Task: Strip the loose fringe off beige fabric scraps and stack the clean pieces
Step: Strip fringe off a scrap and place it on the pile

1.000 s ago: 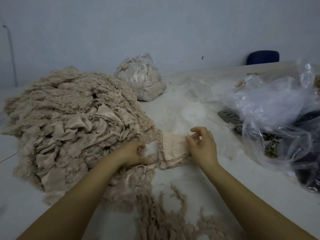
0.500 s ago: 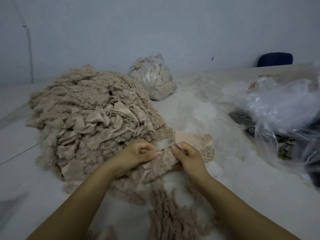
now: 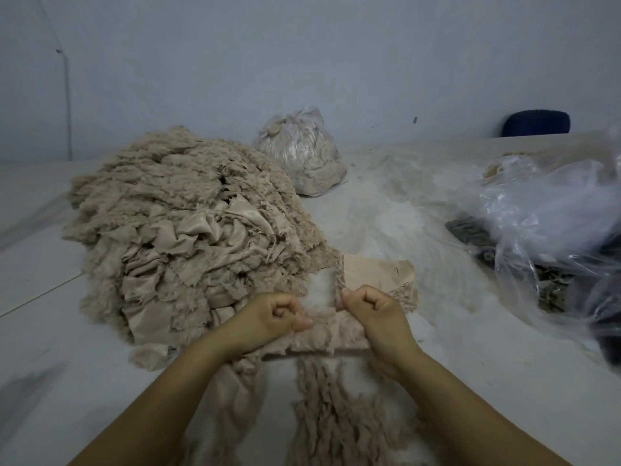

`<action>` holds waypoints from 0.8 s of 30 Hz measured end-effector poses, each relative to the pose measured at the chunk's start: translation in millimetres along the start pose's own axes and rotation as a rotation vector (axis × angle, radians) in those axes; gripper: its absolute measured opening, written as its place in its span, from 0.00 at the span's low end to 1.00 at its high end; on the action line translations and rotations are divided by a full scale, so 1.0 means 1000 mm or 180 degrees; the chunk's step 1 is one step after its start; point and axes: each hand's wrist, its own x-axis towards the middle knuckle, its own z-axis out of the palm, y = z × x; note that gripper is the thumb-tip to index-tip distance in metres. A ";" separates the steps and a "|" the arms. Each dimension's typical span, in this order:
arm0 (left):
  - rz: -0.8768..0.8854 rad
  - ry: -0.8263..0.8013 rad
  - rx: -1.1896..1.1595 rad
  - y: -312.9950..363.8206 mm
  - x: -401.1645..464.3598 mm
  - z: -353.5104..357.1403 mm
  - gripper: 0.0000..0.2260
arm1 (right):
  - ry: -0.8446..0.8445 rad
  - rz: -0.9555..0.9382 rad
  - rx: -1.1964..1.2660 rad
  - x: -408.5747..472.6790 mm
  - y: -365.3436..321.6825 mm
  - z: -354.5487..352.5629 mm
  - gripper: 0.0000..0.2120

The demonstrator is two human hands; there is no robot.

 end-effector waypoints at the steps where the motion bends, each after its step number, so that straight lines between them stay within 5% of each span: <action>1: -0.0012 -0.0017 -0.0033 -0.001 -0.001 0.000 0.06 | -0.0077 0.0052 -0.0031 -0.001 0.001 -0.002 0.13; 8: 0.0237 0.0331 -0.0326 -0.004 0.008 0.007 0.10 | -0.1041 0.0995 -0.0416 -0.011 -0.002 -0.006 0.09; 16: 0.0170 0.1267 0.0080 -0.036 0.005 -0.010 0.17 | -0.0650 0.0502 0.0009 -0.006 -0.004 -0.045 0.11; 20: 0.0099 0.0376 0.0374 -0.019 0.001 0.005 0.23 | -0.0564 0.0082 -0.0065 -0.006 -0.001 -0.044 0.10; 24: -0.0089 -0.0364 -0.0418 0.008 0.004 0.039 0.26 | -0.0649 -0.0322 -0.0005 -0.006 0.002 -0.029 0.07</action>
